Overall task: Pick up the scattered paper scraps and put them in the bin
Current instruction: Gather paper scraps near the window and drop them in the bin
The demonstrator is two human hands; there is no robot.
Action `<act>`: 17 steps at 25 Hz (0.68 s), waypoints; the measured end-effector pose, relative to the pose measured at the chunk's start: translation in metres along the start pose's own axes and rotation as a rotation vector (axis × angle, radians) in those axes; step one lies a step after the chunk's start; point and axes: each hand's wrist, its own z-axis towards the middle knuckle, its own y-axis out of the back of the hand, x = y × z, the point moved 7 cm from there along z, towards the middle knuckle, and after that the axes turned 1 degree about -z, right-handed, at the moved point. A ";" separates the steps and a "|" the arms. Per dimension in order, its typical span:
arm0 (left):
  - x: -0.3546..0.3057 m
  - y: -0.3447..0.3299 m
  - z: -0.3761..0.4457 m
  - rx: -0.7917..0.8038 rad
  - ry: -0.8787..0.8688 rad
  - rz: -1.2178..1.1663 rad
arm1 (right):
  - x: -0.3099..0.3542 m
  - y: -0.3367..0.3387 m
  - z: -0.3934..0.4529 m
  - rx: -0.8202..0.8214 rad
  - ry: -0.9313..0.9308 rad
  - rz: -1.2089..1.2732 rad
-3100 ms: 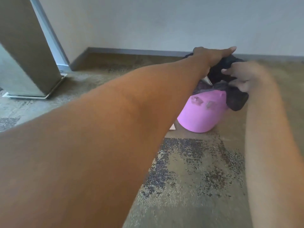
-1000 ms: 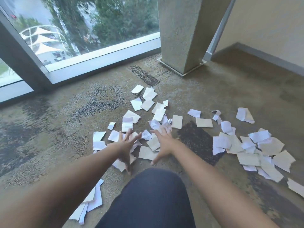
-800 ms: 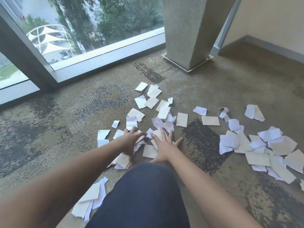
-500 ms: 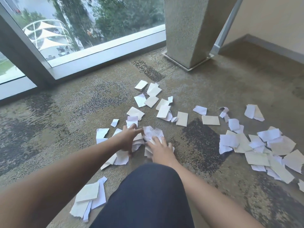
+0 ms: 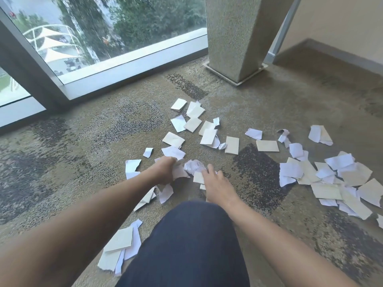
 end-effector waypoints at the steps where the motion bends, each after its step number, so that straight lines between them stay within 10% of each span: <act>1: 0.001 0.002 0.000 -0.015 0.002 0.001 | -0.003 0.003 0.000 0.012 -0.012 0.059; 10: 0.008 0.015 0.018 -0.089 -0.115 0.197 | -0.014 0.010 0.006 0.291 0.040 0.161; 17: -0.004 0.012 0.034 0.179 -0.080 0.268 | 0.003 0.017 0.029 0.445 0.201 0.052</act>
